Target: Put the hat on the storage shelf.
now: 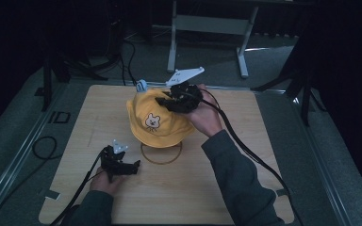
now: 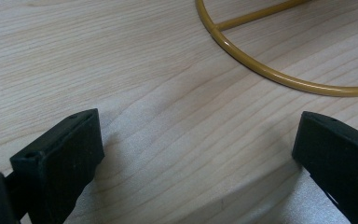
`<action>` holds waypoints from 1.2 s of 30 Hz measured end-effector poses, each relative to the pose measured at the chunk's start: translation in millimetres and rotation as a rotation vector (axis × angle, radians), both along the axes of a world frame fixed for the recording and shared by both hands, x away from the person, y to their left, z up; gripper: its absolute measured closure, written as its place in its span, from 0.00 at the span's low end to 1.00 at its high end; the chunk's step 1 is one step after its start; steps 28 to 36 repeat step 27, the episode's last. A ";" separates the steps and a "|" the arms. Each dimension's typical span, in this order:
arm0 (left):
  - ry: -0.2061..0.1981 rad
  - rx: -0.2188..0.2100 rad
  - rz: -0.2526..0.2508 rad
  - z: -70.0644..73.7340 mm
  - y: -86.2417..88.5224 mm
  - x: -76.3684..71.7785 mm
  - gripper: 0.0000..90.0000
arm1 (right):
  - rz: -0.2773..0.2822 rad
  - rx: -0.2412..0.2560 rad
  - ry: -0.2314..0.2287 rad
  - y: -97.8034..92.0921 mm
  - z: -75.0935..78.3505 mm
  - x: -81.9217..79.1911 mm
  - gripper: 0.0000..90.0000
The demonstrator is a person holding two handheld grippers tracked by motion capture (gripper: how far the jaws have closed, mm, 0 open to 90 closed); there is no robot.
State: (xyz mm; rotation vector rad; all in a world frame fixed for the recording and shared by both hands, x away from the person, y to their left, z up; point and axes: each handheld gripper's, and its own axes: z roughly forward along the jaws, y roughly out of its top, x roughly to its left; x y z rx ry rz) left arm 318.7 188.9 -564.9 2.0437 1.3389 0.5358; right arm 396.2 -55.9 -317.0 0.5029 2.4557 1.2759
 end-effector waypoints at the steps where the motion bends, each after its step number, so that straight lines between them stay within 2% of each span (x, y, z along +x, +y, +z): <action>1: 0.000 0.000 0.000 0.0 0.0 0.0 0.02 | 0.000 -0.001 0.006 0.6 -0.3 0.4 0.81; 2: 0.000 0.000 0.000 0.0 0.0 0.0 0.02 | 0.000 -0.001 0.006 0.6 -0.3 0.4 0.81; 3: 0.001 0.001 -0.001 0.0 0.1 0.0 0.02 | -0.004 0.000 0.020 0.9 -0.9 1.6 0.74; 4: 0.001 0.001 -0.001 0.0 0.1 0.0 0.02 | -0.004 0.000 0.020 0.9 -0.9 1.6 0.74; 5: 0.001 0.001 -0.001 0.0 0.1 0.0 0.02 | -0.011 0.003 0.043 1.4 -2.1 3.4 0.65; 6: 0.001 0.001 -0.001 0.0 0.1 0.0 0.02 | -0.011 0.003 0.043 1.4 -2.1 3.4 0.65; 7: 0.000 0.000 0.000 0.0 0.0 0.0 0.02 | -0.025 -0.003 0.065 2.1 -3.1 4.3 0.49; 9: 0.000 0.000 0.000 0.0 0.0 0.0 0.02 | -0.063 -0.010 0.059 3.3 -3.2 4.2 0.42; 10: 0.000 0.000 0.000 0.0 0.0 0.0 0.02 | -0.063 -0.010 0.059 3.3 -3.2 4.2 0.42; 11: 0.000 -0.001 0.000 0.0 0.0 0.0 0.02 | -0.077 0.007 0.060 2.7 -2.8 4.3 0.32; 12: 0.000 -0.001 0.000 0.0 0.0 0.0 0.02 | -0.077 0.007 0.060 2.7 -2.8 4.3 0.32; 13: 0.000 -0.001 0.000 0.0 0.0 0.0 0.02 | -0.090 0.020 0.052 1.3 -1.3 4.2 0.26; 17: 0.000 -0.001 0.000 0.0 0.0 0.0 0.02 | -0.111 0.032 0.026 -2.5 4.0 0.8 0.18; 21: 0.000 -0.001 0.000 0.0 0.0 0.0 0.02 | -0.115 0.033 0.019 -5.8 8.1 -2.5 0.16; 22: 0.000 -0.001 0.000 0.0 0.0 0.0 0.02 | -0.105 0.026 0.023 -7.8 9.5 -4.0 0.16; 26: -0.002 -0.002 0.001 -0.1 -0.1 0.0 0.02 | -0.127 -0.001 0.018 -11.4 11.5 -8.8 0.16; 36: -0.002 -0.002 0.001 -0.1 -0.1 0.0 0.02 | -0.127 -0.001 0.018 -11.4 11.5 -8.8 0.16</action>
